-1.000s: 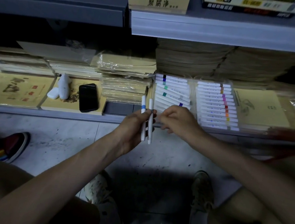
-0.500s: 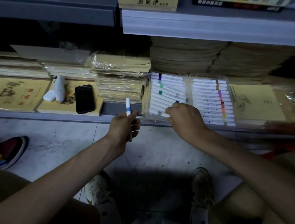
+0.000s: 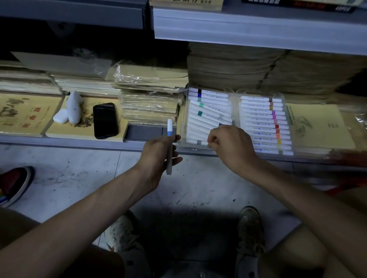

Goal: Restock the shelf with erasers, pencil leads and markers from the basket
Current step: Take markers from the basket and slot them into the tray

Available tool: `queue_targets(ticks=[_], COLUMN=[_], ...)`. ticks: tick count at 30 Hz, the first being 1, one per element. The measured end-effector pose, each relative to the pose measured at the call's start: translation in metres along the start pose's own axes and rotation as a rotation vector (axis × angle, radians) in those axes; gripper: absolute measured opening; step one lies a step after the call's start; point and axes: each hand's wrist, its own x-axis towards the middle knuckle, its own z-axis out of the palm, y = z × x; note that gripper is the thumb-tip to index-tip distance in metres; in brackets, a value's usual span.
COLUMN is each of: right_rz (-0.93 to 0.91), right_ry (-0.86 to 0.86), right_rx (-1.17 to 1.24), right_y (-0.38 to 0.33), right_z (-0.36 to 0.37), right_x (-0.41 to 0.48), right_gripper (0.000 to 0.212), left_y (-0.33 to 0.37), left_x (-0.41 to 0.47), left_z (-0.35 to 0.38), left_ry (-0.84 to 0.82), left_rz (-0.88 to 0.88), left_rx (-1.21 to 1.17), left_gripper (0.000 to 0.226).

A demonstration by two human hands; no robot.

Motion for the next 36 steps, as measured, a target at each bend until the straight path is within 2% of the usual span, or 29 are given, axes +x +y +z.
queue_targets(ticks=[5, 8, 11, 15, 19, 23, 26, 29, 36], right_rz=[0.031, 0.079, 0.122, 0.152, 0.067, -0.02, 0.001, 0.016, 0.067], right_ry=[0.065, 0.077, 0.013, -0.121, -0.056, 0.049, 0.08, 0.088, 0.241], right_rx=[0.073, 0.216, 0.41, 0.611, 0.522, 0.315, 0.17, 0.13, 0.016], right_y=[-0.005, -0.01, -0.023, -0.037, -0.033, -0.016, 0.001, 0.01, 0.026], right_z=[-0.006, -0.012, -0.014, -0.017, -0.017, -0.023, -0.024, -0.024, -0.023], right_x=[0.002, 0.001, -0.001, -0.005, -0.002, 0.006, 0.018, 0.025, 0.049], right_gripper=[0.017, 0.018, 0.011, 0.016, 0.01, 0.014, 0.019, 0.019, 0.02], left_y=[-0.002, -0.001, 0.002, 0.007, 0.013, 0.012, 0.011, 0.012, 0.01], left_x=[-0.002, -0.001, 0.002, 0.0, -0.001, 0.0, 0.001, 0.003, 0.005], left_z=[0.0, 0.0, 0.004, 0.011, 0.013, 0.008, 0.003, -0.001, 0.0], left_ry=[-0.028, -0.074, -0.095, -0.131, -0.161, -0.134, -0.088, -0.019, 0.022], left_rz=[0.076, 0.082, 0.09, 0.052, 0.027, 0.026, 0.01, -0.008, -0.032], left_rx=[0.078, 0.02, -0.012, -0.112, -0.124, -0.034, 0.01, 0.029, 0.03], left_gripper=[0.023, 0.021, 0.011, 0.016, 0.022, 0.029, 0.027, 0.022, 0.023])
